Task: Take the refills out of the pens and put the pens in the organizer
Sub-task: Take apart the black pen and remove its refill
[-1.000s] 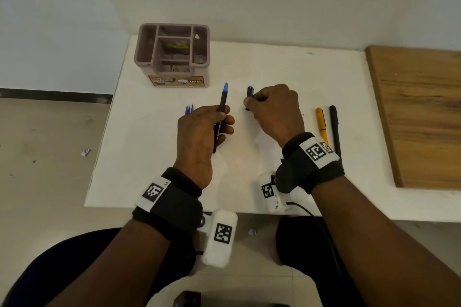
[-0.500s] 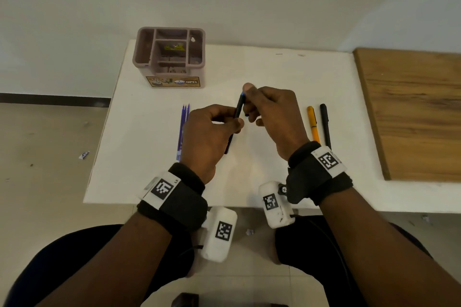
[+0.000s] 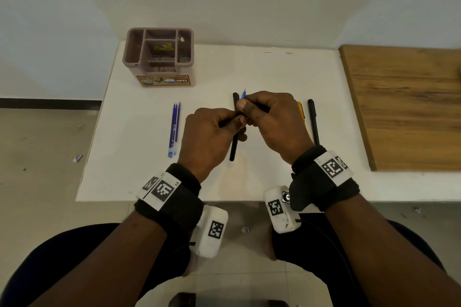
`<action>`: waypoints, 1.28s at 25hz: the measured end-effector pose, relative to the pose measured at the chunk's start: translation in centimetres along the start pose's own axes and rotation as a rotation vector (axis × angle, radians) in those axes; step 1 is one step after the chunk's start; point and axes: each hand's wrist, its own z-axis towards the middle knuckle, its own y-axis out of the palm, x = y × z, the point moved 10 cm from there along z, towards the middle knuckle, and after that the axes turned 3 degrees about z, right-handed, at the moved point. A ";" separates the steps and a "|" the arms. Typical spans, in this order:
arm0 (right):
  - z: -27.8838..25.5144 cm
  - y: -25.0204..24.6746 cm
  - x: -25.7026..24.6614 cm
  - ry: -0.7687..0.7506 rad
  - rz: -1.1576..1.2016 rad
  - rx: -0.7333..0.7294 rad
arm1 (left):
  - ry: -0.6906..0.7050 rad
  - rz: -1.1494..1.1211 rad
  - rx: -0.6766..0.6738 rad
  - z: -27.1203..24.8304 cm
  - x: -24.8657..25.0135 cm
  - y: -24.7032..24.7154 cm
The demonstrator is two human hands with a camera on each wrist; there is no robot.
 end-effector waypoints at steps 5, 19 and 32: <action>0.7 0.5 0.9 0.054 0.004 -0.039 | -0.075 -0.036 -0.039 0.8 -0.8 0.5; 0.9 -1.3 1.3 0.122 0.086 0.083 | -0.154 -0.090 -0.100 0.7 -1.7 1.7; 1.1 -1.5 1.3 0.107 0.121 0.100 | -0.157 -0.098 -0.108 0.8 -1.8 1.9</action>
